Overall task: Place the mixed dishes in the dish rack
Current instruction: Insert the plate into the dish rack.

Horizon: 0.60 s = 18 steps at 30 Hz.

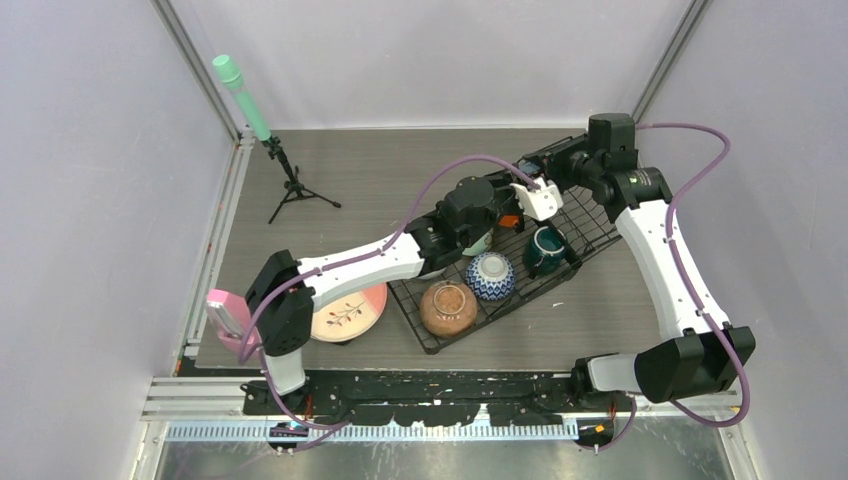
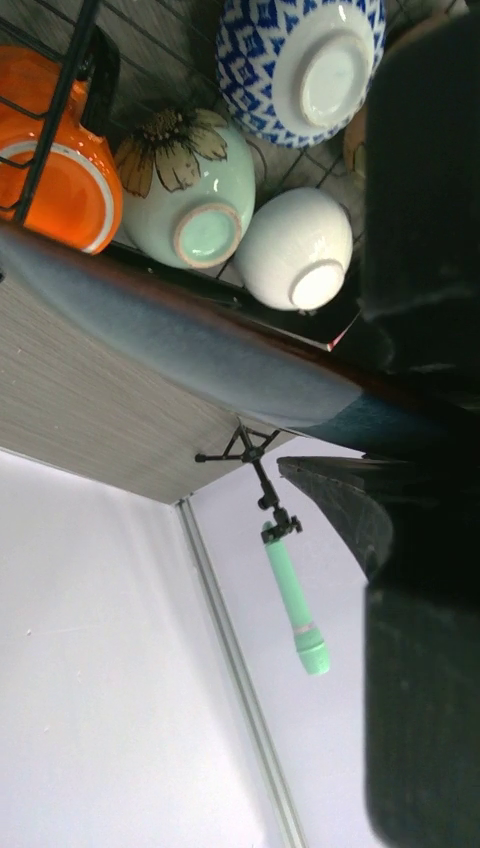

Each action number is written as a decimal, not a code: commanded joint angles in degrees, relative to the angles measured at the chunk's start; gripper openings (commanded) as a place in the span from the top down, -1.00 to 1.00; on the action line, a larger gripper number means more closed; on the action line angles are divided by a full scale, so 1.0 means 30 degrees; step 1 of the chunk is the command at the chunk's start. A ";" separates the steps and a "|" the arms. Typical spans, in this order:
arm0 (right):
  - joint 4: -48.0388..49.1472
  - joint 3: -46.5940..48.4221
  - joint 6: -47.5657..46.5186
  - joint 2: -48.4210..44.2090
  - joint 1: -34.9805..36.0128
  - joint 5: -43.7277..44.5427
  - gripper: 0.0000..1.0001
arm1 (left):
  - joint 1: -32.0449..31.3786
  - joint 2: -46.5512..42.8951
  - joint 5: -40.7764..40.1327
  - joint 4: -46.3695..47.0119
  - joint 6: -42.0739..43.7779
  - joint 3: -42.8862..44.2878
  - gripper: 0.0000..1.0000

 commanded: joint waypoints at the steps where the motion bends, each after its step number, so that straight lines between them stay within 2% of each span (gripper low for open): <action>1: 0.1649 -0.0169 0.0274 -0.0760 0.0015 0.0098 0.62 | -0.0163 -0.1934 -0.0593 0.4971 0.1056 0.0522 1.00; 5: 0.2070 -0.0172 -0.0072 -0.1298 0.0015 0.0825 0.96 | -0.0171 -0.2177 -0.0931 0.4707 0.0942 0.0228 1.00; 7: 0.2459 -0.0090 -0.0303 -0.1443 0.0011 0.0811 0.99 | -0.0176 -0.2305 -0.1036 0.4566 0.0620 0.0011 1.00; 12: 0.2417 0.0819 -0.1187 -0.1440 0.0026 0.1470 0.99 | -0.0168 -0.2484 -0.1701 0.3551 -0.0527 -0.0057 0.43; 16: 0.2024 0.1819 -0.1792 -0.1276 0.0011 0.2141 0.99 | -0.0165 -0.2481 -0.2106 0.2769 -0.1246 0.0083 0.07; 18: 0.1999 0.2126 -0.1958 -0.1151 0.0011 0.2294 0.99 | -0.0148 -0.2496 -0.2202 0.2654 -0.1543 0.0056 -0.01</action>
